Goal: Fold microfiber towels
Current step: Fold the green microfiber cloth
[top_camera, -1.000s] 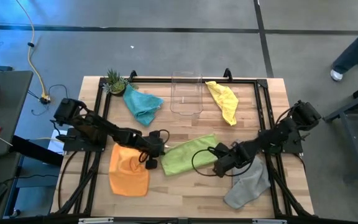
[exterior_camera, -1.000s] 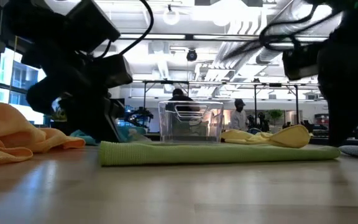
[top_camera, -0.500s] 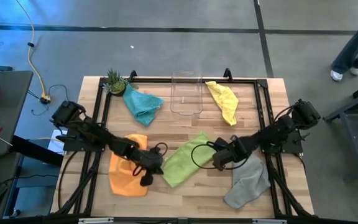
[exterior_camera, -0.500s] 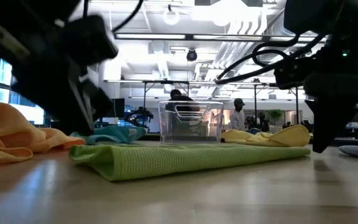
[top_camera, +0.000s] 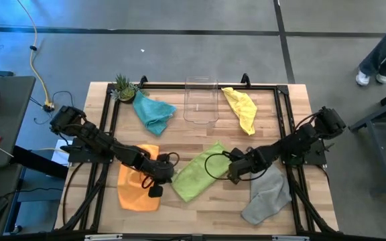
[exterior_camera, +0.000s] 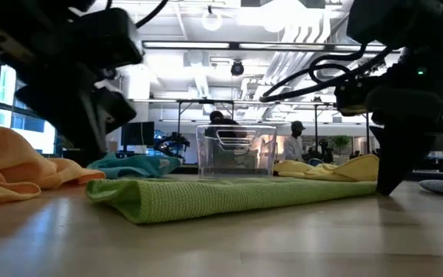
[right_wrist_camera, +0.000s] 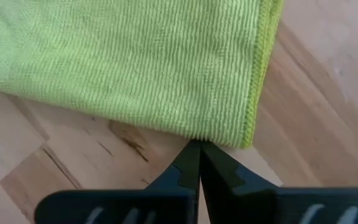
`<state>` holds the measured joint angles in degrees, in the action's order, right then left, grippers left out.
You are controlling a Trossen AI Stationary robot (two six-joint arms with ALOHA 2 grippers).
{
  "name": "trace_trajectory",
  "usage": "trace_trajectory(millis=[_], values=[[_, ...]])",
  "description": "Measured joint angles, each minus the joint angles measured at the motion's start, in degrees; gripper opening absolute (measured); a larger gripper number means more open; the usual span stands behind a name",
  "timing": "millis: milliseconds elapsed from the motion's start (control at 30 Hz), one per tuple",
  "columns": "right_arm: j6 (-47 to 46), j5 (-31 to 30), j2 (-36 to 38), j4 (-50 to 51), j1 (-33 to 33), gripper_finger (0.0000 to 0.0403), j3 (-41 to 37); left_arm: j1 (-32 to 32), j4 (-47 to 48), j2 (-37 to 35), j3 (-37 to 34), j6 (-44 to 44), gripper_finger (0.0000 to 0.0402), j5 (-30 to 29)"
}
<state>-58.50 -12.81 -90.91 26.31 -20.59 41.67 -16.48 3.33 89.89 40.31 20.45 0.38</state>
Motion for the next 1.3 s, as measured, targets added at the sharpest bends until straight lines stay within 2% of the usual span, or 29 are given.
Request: trace_trajectory(millis=[233, 433, 733, 933, 1100, 1300], values=[[7.4, -2.0, -0.2, -1.6, 4.5, 0.0002, -0.2, -0.3, -0.2, 0.0, -1.3, 1.9, 0.0000, -3.4], [13.5, -8.5, -0.4, -2.2, 8.6, 0.0002, -0.4, -0.6, 0.7, 0.0, -1.3, 2.0, 0.0000, -4.2], [24.3, -8.6, 0.2, -5.3, 13.7, 0.0002, 0.2, -1.1, -1.7, 3.2, -1.3, 3.4, 0.0000, -4.3], [24.9, -6.7, 4.9, -3.9, 9.7, 0.0002, 0.9, -2.3, -6.5, 6.9, -1.3, 4.1, 0.0000, -3.8], [21.9, -4.3, 8.6, -3.1, 4.2, 0.0002, 0.9, -2.5, -11.4, 9.0, -1.2, 4.5, 0.0000, -3.6], [19.8, -4.3, 8.9, -7.7, -0.8, 0.0002, 1.0, -2.2, -20.9, 11.4, -1.1, 4.5, 0.0000, -2.4]])
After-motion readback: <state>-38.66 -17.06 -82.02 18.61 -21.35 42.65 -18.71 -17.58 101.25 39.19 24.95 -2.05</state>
